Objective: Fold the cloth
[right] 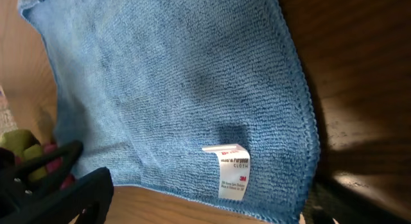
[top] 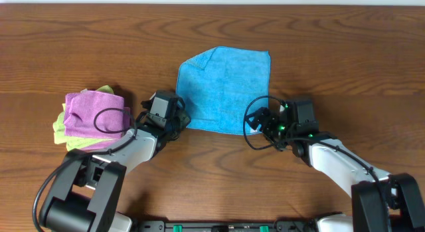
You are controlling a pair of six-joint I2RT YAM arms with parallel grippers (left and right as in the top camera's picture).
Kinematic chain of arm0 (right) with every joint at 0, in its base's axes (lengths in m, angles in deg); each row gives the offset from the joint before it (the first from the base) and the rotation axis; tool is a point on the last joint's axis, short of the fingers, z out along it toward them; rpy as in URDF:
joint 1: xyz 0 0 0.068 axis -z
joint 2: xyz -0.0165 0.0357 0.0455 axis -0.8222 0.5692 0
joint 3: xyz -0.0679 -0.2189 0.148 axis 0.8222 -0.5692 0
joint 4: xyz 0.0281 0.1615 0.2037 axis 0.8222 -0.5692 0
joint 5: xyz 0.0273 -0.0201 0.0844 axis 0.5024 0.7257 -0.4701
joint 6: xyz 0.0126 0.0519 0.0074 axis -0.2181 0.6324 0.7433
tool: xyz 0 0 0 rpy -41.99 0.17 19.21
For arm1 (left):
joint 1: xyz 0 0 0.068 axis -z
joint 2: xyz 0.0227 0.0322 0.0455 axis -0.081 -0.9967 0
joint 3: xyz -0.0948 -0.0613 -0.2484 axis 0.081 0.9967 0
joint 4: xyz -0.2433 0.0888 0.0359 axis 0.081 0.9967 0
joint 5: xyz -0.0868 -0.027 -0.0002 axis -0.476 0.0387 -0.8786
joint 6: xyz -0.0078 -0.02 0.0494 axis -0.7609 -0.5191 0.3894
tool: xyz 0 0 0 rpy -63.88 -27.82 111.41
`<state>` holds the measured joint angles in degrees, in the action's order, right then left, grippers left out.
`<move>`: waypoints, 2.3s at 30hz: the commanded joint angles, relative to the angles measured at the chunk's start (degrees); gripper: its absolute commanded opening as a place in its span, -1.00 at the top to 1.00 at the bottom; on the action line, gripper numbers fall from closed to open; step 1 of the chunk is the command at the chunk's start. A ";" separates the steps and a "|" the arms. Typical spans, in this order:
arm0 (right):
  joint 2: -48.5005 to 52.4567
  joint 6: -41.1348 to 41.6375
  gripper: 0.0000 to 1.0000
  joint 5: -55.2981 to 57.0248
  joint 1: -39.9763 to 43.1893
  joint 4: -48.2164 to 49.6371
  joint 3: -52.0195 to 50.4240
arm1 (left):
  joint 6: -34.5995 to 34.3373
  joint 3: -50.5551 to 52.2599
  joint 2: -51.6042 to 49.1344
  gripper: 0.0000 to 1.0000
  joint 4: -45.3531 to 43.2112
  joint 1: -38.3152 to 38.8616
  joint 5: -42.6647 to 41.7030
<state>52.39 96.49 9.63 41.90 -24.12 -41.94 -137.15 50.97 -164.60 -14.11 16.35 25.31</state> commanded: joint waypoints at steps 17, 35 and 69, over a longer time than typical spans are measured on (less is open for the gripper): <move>-0.87 -2.01 0.97 3.08 0.22 -2.62 -1.22 | 8.79 1.38 -0.17 0.88 1.75 0.39 -5.09; -20.68 -3.50 0.98 3.96 -1.09 -25.55 -1.20 | 10.88 1.38 16.41 0.88 22.47 0.48 -7.52; -29.22 0.52 0.97 16.61 -7.54 -26.58 0.44 | 9.55 -1.07 22.53 0.88 21.81 5.29 0.66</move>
<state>21.57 96.53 23.57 34.79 -51.75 -42.73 -127.81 51.93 -139.66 9.36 21.51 24.13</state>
